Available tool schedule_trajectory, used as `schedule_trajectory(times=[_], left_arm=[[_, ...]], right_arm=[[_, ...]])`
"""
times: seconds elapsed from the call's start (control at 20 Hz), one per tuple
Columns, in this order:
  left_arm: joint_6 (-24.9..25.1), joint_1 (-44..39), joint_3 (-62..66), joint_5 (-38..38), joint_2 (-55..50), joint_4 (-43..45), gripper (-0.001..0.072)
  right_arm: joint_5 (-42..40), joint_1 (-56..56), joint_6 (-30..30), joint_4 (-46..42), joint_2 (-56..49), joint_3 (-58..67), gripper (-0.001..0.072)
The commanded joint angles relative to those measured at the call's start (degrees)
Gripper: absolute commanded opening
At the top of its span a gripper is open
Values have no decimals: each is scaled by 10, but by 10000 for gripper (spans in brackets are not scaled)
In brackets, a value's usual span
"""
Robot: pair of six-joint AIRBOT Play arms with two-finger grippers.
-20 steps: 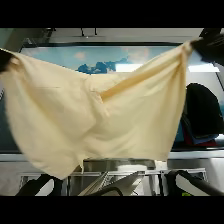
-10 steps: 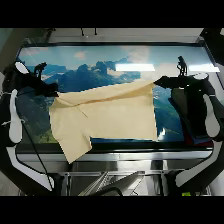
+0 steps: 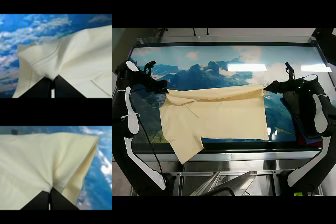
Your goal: Fold the shirts.
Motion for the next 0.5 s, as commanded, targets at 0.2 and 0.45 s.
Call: schedule_trajectory(times=[0.2,0.45], left_arm=[[23,5,-3,43,-3,0,15],[23,4,-3,51,-2,-1,16]], right_arm=[[16,18,-4,-29,-2,-51,17],[14,38,1,-87,-3,-51,25]])
